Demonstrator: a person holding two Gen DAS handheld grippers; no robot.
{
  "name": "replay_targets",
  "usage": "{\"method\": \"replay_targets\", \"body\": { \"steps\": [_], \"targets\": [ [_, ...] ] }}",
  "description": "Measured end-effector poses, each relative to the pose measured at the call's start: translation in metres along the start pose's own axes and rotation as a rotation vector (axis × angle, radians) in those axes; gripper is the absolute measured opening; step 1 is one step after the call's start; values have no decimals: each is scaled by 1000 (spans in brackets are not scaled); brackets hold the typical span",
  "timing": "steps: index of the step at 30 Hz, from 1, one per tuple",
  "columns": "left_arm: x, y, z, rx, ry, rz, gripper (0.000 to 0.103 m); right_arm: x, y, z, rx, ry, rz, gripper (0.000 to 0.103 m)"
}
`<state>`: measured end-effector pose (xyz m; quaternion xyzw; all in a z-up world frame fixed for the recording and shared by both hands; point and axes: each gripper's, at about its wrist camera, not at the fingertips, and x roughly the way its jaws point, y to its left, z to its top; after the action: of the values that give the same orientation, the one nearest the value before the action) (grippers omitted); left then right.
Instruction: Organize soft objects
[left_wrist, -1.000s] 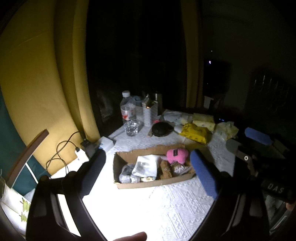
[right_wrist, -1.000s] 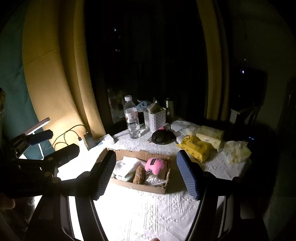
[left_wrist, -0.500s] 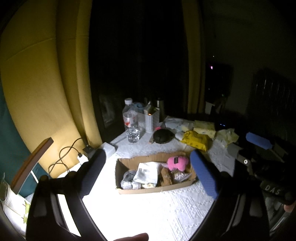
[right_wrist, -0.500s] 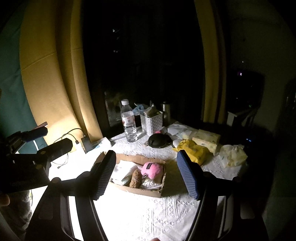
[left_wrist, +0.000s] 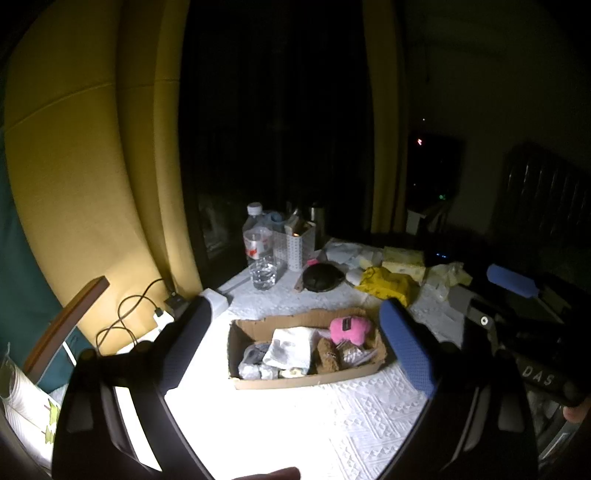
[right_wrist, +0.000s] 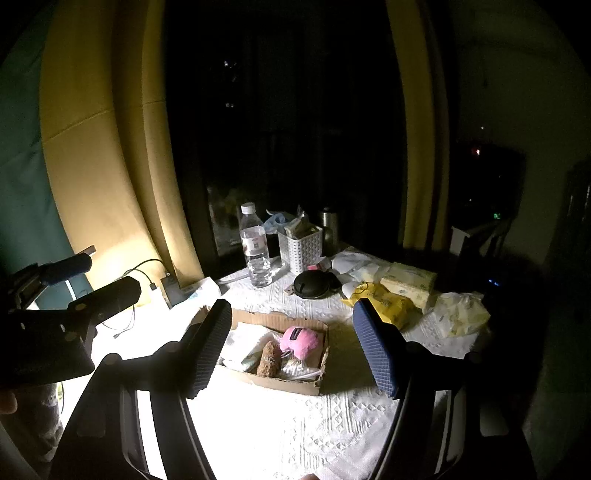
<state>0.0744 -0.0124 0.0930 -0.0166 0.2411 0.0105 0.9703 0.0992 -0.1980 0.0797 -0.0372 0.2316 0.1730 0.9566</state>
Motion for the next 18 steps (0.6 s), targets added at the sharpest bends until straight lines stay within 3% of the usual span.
{"method": "replay_targets", "body": {
  "steps": [18],
  "targets": [
    [-2, -1, 0, 0, -4, 7, 94, -1, 1, 0, -1, -2, -1, 71]
  ]
}}
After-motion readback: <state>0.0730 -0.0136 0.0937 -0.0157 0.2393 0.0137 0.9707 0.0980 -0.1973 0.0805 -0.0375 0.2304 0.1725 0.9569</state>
